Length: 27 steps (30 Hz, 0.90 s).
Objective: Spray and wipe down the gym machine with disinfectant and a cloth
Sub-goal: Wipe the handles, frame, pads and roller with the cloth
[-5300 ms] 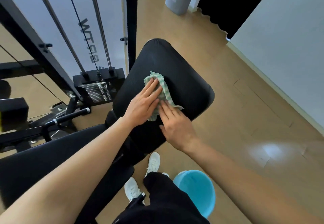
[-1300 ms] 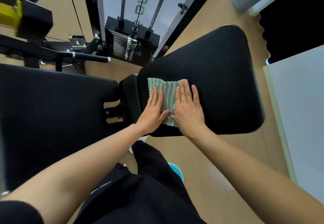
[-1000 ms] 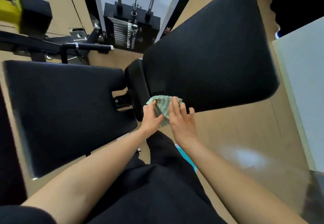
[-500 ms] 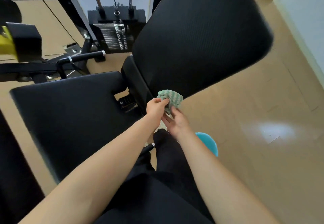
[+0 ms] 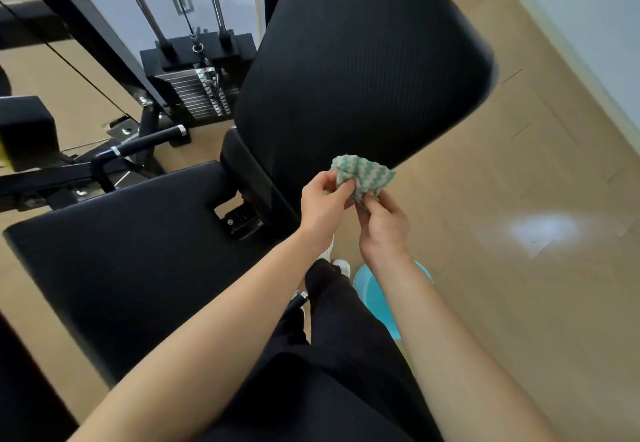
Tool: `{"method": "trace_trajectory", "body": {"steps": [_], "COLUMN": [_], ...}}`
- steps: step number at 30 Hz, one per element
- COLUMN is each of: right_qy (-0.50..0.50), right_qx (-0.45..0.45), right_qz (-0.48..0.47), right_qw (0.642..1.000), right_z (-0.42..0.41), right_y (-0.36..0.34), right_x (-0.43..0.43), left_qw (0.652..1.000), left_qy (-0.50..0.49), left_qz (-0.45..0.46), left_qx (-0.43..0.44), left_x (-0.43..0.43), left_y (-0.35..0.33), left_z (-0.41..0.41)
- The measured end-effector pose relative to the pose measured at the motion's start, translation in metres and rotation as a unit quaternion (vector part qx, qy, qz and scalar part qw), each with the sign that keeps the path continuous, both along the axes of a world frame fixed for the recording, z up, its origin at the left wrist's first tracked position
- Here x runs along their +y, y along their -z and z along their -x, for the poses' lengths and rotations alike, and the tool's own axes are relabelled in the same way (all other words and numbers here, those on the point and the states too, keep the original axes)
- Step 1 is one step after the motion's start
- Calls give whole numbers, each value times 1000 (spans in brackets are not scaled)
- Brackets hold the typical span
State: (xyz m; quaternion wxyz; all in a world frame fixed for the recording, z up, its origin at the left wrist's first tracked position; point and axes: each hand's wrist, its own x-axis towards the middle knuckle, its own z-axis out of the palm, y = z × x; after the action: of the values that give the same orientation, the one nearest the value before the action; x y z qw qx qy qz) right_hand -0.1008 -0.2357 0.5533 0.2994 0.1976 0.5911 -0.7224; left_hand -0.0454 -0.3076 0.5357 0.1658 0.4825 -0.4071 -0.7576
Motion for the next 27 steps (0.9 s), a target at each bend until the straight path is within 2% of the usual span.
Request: {"method": "trace_trajectory", "body": {"steps": [5, 9, 13, 16, 18, 20, 25, 27], "right_qy": [-34, -137, -217, -284, -371, -456, -508, -551], "right_qx": [68, 79, 42, -33, -35, 19, 192, 276], "right_qz": [-90, -199, -271, -247, -250, -274, -301, -308], "right_qw": [993, 967, 937, 926, 894, 846, 784, 725], "right_z": [-12, -26, -40, -54, -70, -84, -82, -71], "right_y": [8, 37, 62, 74, 85, 94, 66, 59], "right_x": [-4, -6, -11, -17, -22, -27, -50, -60], "left_qw": [999, 993, 984, 970, 956, 947, 959, 962], "left_qy": [-30, -58, -60, -49, -76, -111, -147, -183], "left_qz": [28, 18, -12, -35, -87, -119, -113, -123], "left_qx": [-26, -104, -170, -235, -270, -278, -214, -163], "left_x": [-4, 3, 0, -6, -11, -18, -39, -46], "left_y": [12, 43, 71, 87, 95, 105, 107, 108], "left_z": [-3, -21, -39, -54, -69, -86, -117, -124]}}
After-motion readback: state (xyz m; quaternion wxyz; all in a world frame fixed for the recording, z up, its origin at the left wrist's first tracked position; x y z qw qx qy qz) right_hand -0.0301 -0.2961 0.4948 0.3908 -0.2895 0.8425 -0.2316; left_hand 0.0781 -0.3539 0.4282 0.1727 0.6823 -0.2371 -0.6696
